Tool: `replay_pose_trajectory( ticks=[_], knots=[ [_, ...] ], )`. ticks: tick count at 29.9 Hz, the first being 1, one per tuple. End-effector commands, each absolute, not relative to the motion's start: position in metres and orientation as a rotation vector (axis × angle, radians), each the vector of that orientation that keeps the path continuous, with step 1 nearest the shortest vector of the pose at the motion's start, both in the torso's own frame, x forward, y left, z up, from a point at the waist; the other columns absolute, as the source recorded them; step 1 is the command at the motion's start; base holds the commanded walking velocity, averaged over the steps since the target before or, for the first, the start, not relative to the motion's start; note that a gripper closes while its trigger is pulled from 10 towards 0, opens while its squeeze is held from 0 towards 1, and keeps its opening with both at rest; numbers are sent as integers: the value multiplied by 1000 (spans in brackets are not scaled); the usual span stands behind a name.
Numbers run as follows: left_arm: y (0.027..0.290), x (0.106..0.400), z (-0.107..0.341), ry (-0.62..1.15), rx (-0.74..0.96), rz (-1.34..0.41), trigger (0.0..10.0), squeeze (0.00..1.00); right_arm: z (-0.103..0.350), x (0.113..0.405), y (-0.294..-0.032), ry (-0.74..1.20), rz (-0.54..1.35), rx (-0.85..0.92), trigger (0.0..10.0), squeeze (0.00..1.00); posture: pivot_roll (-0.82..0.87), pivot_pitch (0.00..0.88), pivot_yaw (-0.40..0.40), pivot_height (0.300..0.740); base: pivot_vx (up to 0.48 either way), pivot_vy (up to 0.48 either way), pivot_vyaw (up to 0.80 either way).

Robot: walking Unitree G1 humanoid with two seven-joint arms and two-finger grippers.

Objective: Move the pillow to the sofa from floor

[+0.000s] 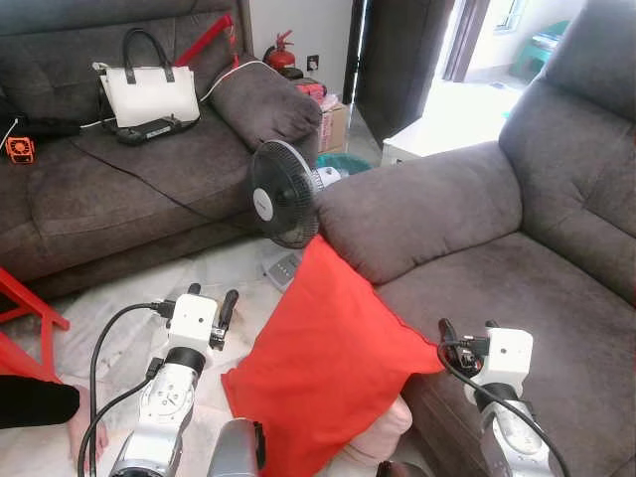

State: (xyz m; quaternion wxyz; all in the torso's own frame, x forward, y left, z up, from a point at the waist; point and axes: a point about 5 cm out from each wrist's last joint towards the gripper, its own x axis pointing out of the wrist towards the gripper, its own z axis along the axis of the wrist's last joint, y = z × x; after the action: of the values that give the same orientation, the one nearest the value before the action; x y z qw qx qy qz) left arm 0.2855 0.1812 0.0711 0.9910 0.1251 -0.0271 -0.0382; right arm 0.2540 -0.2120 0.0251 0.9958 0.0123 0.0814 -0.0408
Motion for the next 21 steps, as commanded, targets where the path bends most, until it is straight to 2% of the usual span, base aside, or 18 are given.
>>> replay_pose_trajectory(
  ticks=[1, 3, 21],
  knots=[
    [180, 288, 72, -51, 245, -78, 10000, 0, 26, 257, -213, 171, -78, 21, 10000, 0, 121, 0, -43, 573, 0, 0, 0],
    [180, 288, 72, -51, 243, -77, 10000, 0, 26, 257, -213, 163, -78, 20, 10000, 0, 122, 0, -45, 560, 0, 0, 0],
    [182, 286, 70, -45, 242, -67, 10000, 0, 27, 256, -211, 153, -67, 26, 10000, 0, 122, 0, -48, 560, 0, 0, 0]
  ],
)
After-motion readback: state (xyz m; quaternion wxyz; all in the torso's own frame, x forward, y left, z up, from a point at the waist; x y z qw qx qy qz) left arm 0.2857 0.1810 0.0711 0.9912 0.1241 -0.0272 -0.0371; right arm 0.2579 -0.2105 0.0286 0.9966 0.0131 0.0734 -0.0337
